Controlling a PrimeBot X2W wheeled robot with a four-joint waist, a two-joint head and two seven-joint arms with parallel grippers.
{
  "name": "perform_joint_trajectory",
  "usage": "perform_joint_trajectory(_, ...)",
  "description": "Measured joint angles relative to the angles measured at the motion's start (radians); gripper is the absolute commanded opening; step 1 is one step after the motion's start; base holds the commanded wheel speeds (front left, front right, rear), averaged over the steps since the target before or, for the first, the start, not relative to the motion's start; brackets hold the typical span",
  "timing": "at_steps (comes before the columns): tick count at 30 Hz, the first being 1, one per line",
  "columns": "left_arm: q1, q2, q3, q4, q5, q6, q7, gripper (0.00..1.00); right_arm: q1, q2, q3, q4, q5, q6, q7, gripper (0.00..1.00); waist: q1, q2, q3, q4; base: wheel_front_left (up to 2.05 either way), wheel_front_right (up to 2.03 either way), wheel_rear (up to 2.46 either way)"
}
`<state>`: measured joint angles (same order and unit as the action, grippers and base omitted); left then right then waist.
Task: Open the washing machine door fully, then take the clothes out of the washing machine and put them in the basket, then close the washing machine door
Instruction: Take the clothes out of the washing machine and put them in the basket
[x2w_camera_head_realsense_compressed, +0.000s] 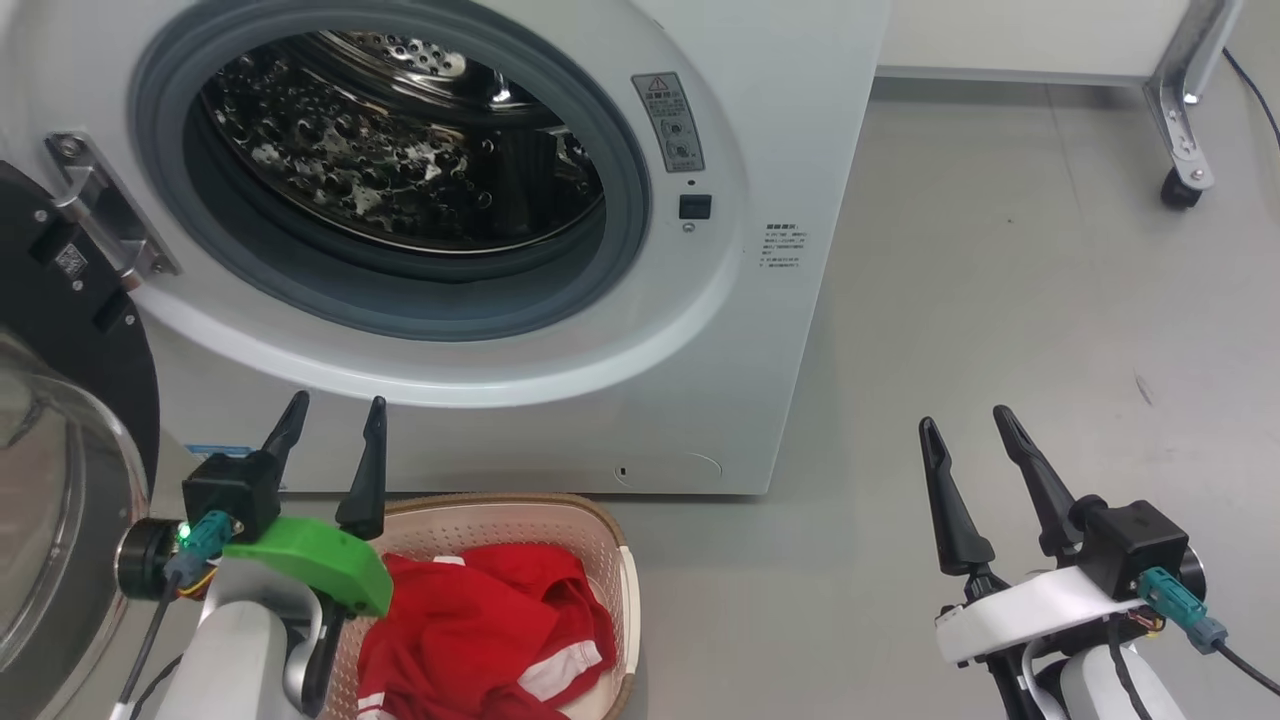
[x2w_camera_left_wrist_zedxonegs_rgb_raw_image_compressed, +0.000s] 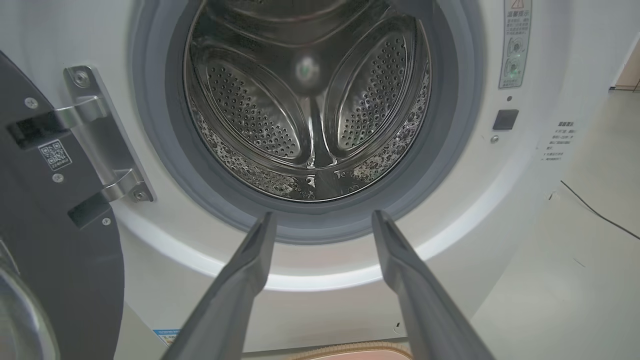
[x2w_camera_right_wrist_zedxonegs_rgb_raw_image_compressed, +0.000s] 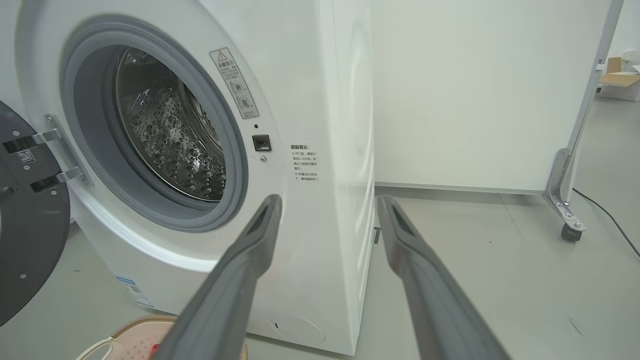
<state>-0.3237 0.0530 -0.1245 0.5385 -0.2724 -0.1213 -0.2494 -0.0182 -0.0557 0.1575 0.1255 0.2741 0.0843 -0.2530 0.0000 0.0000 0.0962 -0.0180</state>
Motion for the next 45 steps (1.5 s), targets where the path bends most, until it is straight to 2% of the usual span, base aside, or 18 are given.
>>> perform_joint_trajectory(10, 0.125, -0.001, 0.045, -0.116, -0.002, 0.001, -0.002, 1.00, 0.034, 0.002, 0.002, -0.013, 0.007, 0.001, 0.000, 1.00, 0.0000, 0.0000, -0.058, 0.031, 0.00, 0.00, 0.00)
perform_joint_trajectory(22, 0.231, -0.003, 0.036, -0.211, 0.013, 0.003, -0.003, 1.00, 0.051, 0.007, -0.006, -0.034, 0.008, 0.001, 0.000, 1.00, 0.0000, 0.0000, -0.068, 0.018, 0.00, 0.00, 0.00)
perform_joint_trajectory(45, 0.302, -0.005, 0.029, -0.305, 0.016, 0.006, -0.003, 1.00, 0.067, 0.008, -0.006, -0.043, 0.008, 0.001, 0.000, 1.00, 0.0000, 0.0000, -0.064, -0.009, 0.00, 0.00, 0.00)
